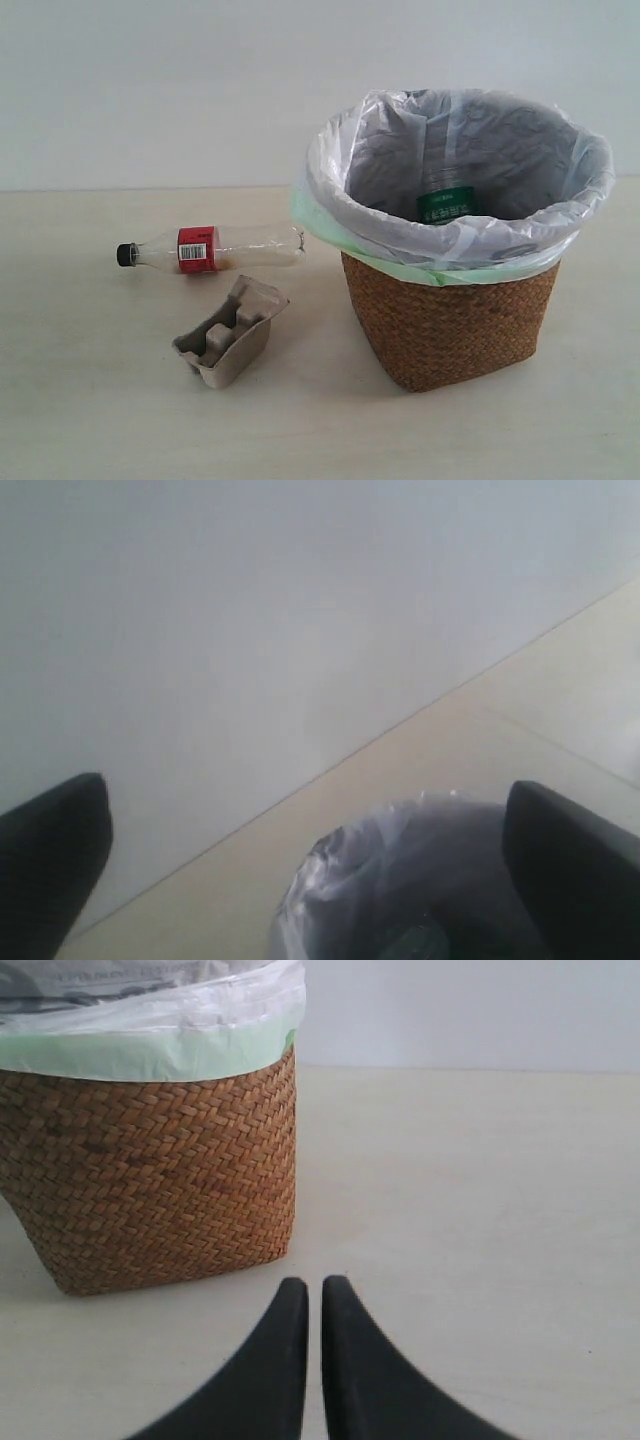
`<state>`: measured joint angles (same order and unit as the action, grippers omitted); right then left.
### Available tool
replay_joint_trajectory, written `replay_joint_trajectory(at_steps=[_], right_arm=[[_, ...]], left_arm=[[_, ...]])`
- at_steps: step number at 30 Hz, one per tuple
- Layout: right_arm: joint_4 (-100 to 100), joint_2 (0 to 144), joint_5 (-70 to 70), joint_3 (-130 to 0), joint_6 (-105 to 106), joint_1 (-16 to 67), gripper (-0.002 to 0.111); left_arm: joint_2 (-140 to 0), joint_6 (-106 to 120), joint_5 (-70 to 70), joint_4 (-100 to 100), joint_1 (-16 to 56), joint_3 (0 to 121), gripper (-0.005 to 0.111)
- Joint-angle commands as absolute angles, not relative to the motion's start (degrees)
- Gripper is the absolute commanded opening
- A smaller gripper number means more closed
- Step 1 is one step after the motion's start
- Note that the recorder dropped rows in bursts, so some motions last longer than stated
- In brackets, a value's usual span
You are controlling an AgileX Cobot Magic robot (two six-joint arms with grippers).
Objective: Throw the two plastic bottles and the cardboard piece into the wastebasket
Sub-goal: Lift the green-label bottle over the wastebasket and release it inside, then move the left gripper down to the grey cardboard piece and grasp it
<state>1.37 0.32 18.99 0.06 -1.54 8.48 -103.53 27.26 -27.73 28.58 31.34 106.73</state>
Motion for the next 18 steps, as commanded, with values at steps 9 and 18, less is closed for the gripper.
replay_joint_trajectory(at_steps=[9, 18], right_arm=[[1.8, 0.0, 18.4, 0.0, -1.3, 8.6, 0.002], [1.8, 0.0, 18.4, 0.0, -1.3, 8.6, 0.002]], left_arm=[[-102.5, 7.0, -55.1, -14.4, 30.9, 107.0, 0.102], [-102.7, 5.3, -70.0, -19.9, 30.9, 106.9, 0.070]])
